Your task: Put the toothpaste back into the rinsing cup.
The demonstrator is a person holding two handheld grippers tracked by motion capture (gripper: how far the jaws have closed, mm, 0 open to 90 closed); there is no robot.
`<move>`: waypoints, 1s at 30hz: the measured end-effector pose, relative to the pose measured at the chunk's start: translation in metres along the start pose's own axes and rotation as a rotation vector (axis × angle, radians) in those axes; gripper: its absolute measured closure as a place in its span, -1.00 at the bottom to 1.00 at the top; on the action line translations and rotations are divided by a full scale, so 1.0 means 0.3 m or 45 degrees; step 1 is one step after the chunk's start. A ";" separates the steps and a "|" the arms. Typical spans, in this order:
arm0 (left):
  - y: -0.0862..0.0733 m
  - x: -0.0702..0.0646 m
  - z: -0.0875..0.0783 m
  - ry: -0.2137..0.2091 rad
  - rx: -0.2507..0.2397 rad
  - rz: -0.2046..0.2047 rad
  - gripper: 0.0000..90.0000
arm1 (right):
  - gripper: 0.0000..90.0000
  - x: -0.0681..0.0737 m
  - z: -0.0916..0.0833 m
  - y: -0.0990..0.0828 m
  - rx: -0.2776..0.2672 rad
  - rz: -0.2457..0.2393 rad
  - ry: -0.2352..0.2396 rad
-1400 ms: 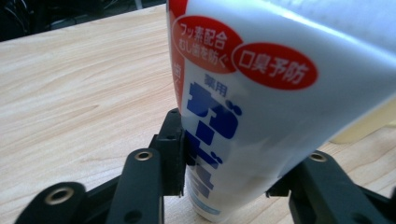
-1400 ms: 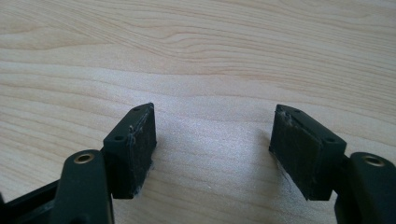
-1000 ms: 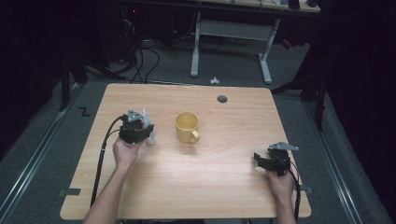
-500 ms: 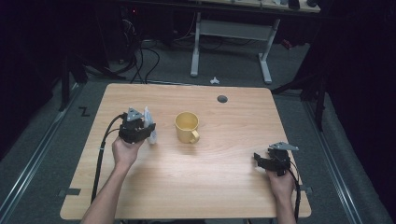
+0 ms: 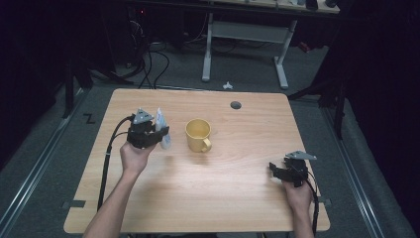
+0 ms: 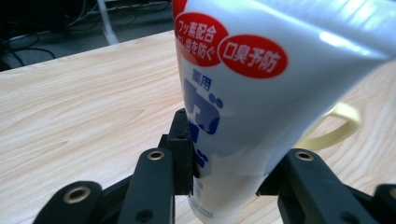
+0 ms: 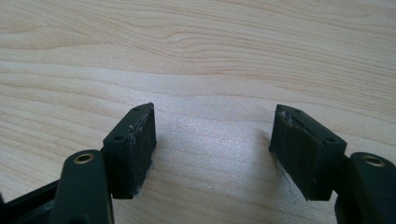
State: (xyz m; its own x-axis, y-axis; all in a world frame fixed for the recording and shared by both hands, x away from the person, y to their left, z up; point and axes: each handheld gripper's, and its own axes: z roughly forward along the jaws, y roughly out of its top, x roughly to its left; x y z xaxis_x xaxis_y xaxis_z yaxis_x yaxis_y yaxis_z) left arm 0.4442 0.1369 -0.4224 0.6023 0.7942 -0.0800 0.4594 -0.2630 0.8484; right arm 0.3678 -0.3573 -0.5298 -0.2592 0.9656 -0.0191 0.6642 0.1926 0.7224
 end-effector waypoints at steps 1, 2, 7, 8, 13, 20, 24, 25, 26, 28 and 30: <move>0.000 0.000 0.000 0.000 0.000 0.000 0.48 | -0.30 0.000 0.000 0.000 0.000 0.000 0.000; 0.011 -0.007 -0.005 -0.006 -0.006 0.012 0.48 | -0.30 0.000 0.000 0.000 0.000 0.000 0.000; 0.035 -0.025 -0.012 -0.036 -0.014 0.028 0.48 | -0.30 0.000 0.000 0.000 0.000 -0.001 0.000; 0.041 -0.033 -0.013 -0.045 -0.015 0.039 0.48 | -0.30 0.000 0.000 0.000 0.000 -0.001 0.000; 0.070 -0.068 -0.012 -0.072 -0.007 0.094 0.48 | -0.31 0.000 0.000 0.000 0.001 -0.001 0.001; 0.095 -0.076 -0.003 -0.098 -0.011 0.078 0.48 | -0.31 0.000 0.000 0.000 0.000 -0.001 0.001; 0.106 -0.080 -0.006 -0.120 -0.029 0.069 0.48 | -0.31 0.001 0.000 0.000 0.000 -0.001 0.004; 0.112 -0.081 -0.005 -0.130 -0.037 0.066 0.48 | -0.31 0.001 0.000 0.000 0.000 -0.001 0.004; 0.112 -0.081 -0.005 -0.130 -0.037 0.066 0.48 | -0.31 0.001 0.000 0.000 0.000 -0.001 0.004; 0.121 -0.086 -0.004 -0.144 -0.049 0.068 0.48 | -0.31 0.001 0.000 0.000 0.001 -0.002 0.004; 0.122 -0.087 -0.003 -0.147 -0.050 0.065 0.48 | -0.31 0.001 0.000 0.000 0.001 -0.002 0.004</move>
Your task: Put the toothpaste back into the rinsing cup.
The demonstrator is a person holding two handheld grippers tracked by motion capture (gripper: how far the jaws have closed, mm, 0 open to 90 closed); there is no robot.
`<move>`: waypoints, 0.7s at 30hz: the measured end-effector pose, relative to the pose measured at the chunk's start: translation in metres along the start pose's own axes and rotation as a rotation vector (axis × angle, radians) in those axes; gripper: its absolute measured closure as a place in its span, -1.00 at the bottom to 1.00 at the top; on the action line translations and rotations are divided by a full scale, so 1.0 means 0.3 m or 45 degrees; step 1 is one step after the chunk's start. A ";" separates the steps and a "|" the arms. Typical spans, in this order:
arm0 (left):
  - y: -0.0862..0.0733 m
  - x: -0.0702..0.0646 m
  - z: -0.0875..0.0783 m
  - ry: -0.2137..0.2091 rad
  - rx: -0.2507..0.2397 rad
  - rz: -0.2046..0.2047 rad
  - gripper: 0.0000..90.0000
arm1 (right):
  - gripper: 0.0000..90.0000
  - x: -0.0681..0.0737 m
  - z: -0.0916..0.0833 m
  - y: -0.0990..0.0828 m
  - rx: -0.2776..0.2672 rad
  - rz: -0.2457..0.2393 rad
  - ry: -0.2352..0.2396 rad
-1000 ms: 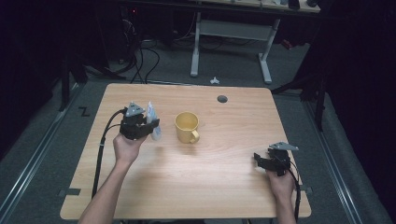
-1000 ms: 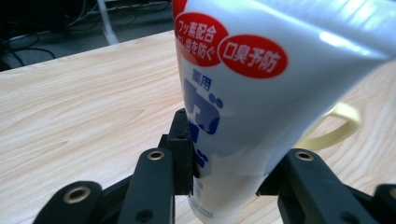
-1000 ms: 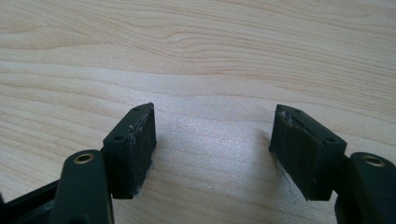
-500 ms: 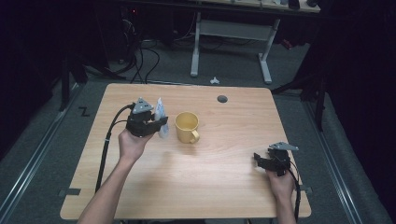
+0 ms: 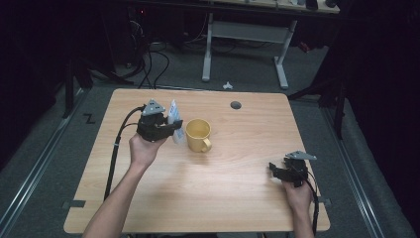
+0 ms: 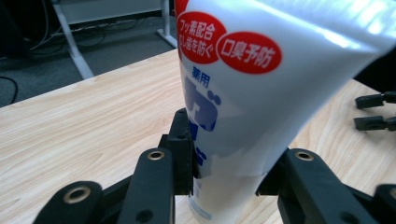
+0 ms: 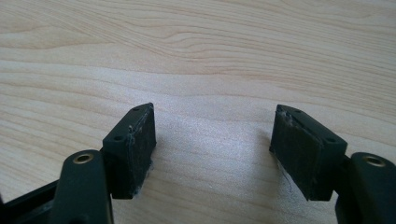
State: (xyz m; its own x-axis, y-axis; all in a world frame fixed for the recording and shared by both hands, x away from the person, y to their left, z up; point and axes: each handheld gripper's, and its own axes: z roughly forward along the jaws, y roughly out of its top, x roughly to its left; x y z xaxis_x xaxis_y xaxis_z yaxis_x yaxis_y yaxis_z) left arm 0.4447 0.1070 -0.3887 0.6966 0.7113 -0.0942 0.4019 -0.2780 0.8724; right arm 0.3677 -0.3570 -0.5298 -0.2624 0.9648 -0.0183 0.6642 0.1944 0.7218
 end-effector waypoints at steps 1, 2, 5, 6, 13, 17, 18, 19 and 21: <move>0.006 -0.004 0.003 -0.001 -0.005 0.006 0.48 | -0.31 0.000 0.000 0.000 0.000 0.001 0.000; 0.006 -0.004 0.003 -0.001 -0.005 0.006 0.48 | -0.31 0.000 0.000 0.000 0.000 0.001 0.000; 0.020 -0.006 0.009 -0.008 -0.012 0.004 0.48 | -0.31 0.000 0.000 0.000 0.000 0.000 0.000; 0.024 -0.006 0.010 -0.010 -0.014 0.004 0.48 | -0.31 0.000 0.000 0.000 0.000 0.000 0.000; 0.044 -0.019 0.015 -0.045 -0.044 -0.017 0.48 | -0.31 0.002 0.000 -0.001 0.000 -0.004 0.003; 0.055 -0.022 0.028 -0.048 -0.049 -0.020 0.48 | -0.31 0.002 0.000 0.000 -0.001 -0.004 0.004; 0.058 -0.023 0.031 -0.050 -0.050 -0.020 0.48 | -0.31 0.002 0.000 -0.001 -0.001 -0.004 0.004; 0.060 -0.025 0.034 -0.052 -0.051 -0.020 0.48 | -0.31 0.002 0.000 -0.001 -0.001 -0.004 0.004; 0.067 -0.030 0.038 -0.053 -0.052 -0.012 0.48 | -0.31 0.002 0.000 -0.001 -0.001 -0.005 0.005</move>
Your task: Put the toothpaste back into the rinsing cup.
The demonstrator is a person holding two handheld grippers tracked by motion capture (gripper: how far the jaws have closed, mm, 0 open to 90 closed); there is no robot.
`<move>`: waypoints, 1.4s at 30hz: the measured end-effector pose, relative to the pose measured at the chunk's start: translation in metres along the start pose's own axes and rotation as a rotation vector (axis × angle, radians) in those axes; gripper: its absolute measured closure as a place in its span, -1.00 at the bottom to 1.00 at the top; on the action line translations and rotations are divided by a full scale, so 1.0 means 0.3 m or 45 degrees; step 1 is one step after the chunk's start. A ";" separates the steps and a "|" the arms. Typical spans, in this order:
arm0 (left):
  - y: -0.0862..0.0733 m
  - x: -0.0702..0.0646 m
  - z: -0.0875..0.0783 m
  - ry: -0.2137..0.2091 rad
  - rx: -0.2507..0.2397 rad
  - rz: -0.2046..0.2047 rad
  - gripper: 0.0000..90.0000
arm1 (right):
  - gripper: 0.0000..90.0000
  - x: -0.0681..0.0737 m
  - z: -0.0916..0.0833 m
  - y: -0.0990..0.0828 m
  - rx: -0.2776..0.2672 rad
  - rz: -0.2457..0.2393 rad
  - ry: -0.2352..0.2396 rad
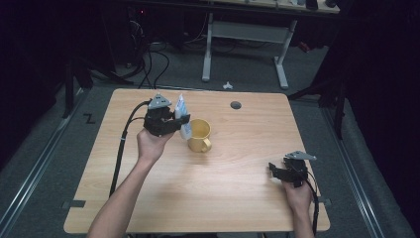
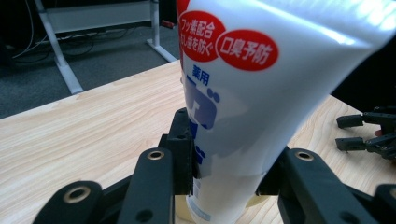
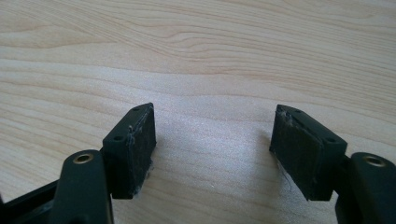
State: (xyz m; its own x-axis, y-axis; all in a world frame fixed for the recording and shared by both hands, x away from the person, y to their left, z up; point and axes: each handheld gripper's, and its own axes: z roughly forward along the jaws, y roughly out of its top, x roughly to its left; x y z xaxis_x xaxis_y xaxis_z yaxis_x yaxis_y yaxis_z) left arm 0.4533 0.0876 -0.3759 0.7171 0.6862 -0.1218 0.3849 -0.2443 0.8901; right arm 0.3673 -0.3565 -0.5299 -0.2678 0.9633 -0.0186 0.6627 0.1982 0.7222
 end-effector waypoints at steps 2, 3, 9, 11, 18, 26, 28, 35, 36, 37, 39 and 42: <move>0.006 -0.004 0.004 -0.003 -0.003 0.007 0.48 | -0.31 0.000 0.000 0.000 0.000 0.000 0.000; 0.013 -0.006 0.010 -0.003 -0.004 0.013 0.48 | -0.31 0.000 0.000 0.000 0.000 -0.001 0.000; 0.026 -0.003 0.029 0.008 -0.009 0.016 0.47 | -0.31 0.000 0.000 0.000 0.000 -0.001 0.001; 0.027 -0.003 0.032 0.011 -0.007 0.017 0.47 | -0.31 0.000 0.000 0.000 0.000 -0.001 0.001; 0.039 -0.004 0.061 0.026 0.009 0.030 0.47 | -0.31 0.001 0.000 0.000 0.000 -0.002 0.003; 0.047 -0.017 0.095 0.029 0.010 0.061 0.46 | -0.31 0.000 0.000 0.000 0.000 -0.005 0.004; 0.044 -0.016 0.104 0.028 0.013 0.055 0.46 | -0.31 0.001 0.000 0.000 -0.001 -0.005 0.004; 0.036 -0.016 0.125 0.034 0.028 0.067 0.46 | -0.31 0.001 0.000 0.000 0.000 -0.006 0.005; 0.035 -0.016 0.127 0.034 0.029 0.069 0.46 | -0.31 0.001 0.000 0.000 0.000 -0.006 0.005; 0.034 -0.018 0.130 0.032 0.030 0.071 0.46 | -0.31 0.001 0.000 0.000 0.000 -0.006 0.005; 0.032 -0.025 0.139 0.033 0.035 0.085 0.46 | -0.31 0.001 0.000 0.000 0.000 -0.004 0.005; 0.031 -0.026 0.145 0.034 0.041 0.091 0.46 | -0.31 0.001 0.000 0.000 0.000 -0.004 0.005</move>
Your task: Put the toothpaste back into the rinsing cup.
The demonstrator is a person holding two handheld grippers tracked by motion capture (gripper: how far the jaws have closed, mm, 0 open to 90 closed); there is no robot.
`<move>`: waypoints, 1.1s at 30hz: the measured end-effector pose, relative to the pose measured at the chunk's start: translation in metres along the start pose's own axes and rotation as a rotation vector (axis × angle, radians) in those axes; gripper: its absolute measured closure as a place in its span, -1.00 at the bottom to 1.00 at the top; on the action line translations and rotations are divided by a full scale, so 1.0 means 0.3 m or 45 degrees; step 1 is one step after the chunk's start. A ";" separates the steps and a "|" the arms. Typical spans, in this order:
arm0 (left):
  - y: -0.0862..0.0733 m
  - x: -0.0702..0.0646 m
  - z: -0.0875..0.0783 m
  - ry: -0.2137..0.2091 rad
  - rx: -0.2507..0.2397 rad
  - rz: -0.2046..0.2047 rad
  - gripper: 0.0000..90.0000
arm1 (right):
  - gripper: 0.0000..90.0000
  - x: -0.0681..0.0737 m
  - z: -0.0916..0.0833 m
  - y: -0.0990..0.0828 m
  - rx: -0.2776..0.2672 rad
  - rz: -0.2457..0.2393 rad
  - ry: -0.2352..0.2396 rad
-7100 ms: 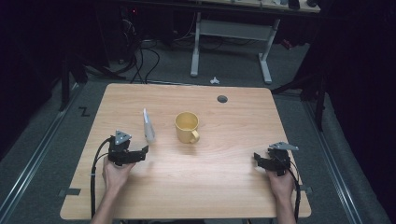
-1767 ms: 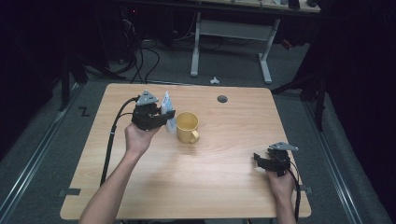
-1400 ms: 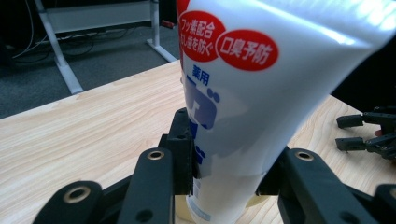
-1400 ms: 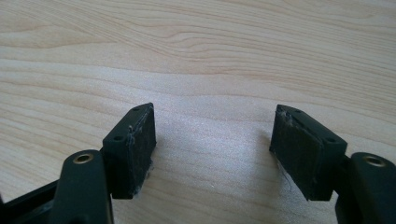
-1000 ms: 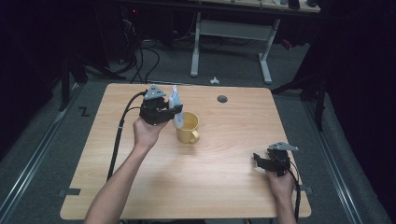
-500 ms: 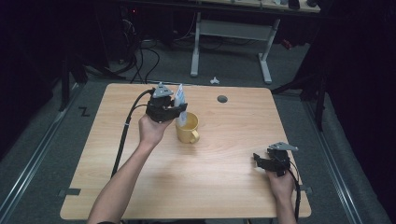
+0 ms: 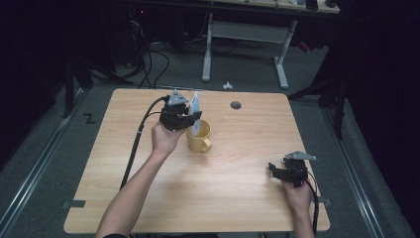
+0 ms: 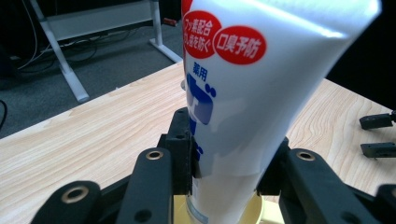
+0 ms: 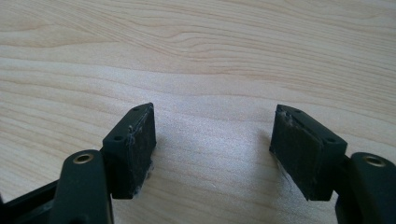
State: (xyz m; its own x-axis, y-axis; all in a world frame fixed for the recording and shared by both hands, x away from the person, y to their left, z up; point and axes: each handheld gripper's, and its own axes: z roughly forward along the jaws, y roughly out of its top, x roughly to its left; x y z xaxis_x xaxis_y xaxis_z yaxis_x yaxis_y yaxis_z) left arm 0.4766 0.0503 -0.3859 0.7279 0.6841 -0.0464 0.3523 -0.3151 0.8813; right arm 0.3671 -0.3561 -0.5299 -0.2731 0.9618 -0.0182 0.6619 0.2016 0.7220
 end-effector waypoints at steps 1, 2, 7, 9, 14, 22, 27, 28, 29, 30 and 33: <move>-0.001 0.001 0.004 0.003 0.003 0.002 0.46 | -0.31 0.000 0.000 0.000 0.000 0.000 0.000; -0.004 0.003 0.012 0.004 0.008 -0.008 0.46 | -0.31 0.000 0.000 0.000 0.000 0.000 0.000; -0.008 0.005 0.026 0.006 0.013 -0.020 0.46 | -0.31 0.000 0.000 0.000 0.000 0.000 0.000; -0.009 0.007 0.031 0.005 0.012 -0.025 0.46 | -0.31 0.000 0.000 0.000 0.000 -0.001 0.000; -0.014 0.008 0.048 0.010 0.024 -0.026 0.46 | -0.31 0.000 0.000 0.000 -0.001 -0.003 0.001; -0.025 0.000 0.076 0.019 0.045 -0.008 0.46 | -0.31 0.000 0.000 0.000 0.001 -0.006 0.004; -0.033 -0.002 0.092 0.019 0.061 -0.001 0.46 | -0.31 0.001 0.000 0.000 0.001 -0.007 0.006; -0.033 -0.002 0.095 0.018 0.061 0.000 0.46 | -0.31 0.001 -0.001 0.000 0.001 -0.007 0.006; -0.034 -0.002 0.097 0.017 0.061 0.000 0.46 | -0.31 0.001 -0.001 0.000 0.001 -0.009 0.006; -0.035 -0.001 0.099 0.017 0.063 -0.002 0.46 | -0.31 0.001 -0.001 0.000 0.001 -0.009 0.006; -0.041 0.000 0.108 0.015 0.070 -0.009 0.46 | -0.31 0.001 -0.001 0.000 0.001 -0.008 0.006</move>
State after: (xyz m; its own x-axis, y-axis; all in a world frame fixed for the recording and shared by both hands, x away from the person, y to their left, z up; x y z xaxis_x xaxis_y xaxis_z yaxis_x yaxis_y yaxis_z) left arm 0.4912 0.0328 -0.4120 0.7184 0.6941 -0.0466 0.3894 -0.3458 0.8537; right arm 0.3668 -0.3558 -0.5298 -0.2808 0.9596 -0.0194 0.6608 0.2079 0.7212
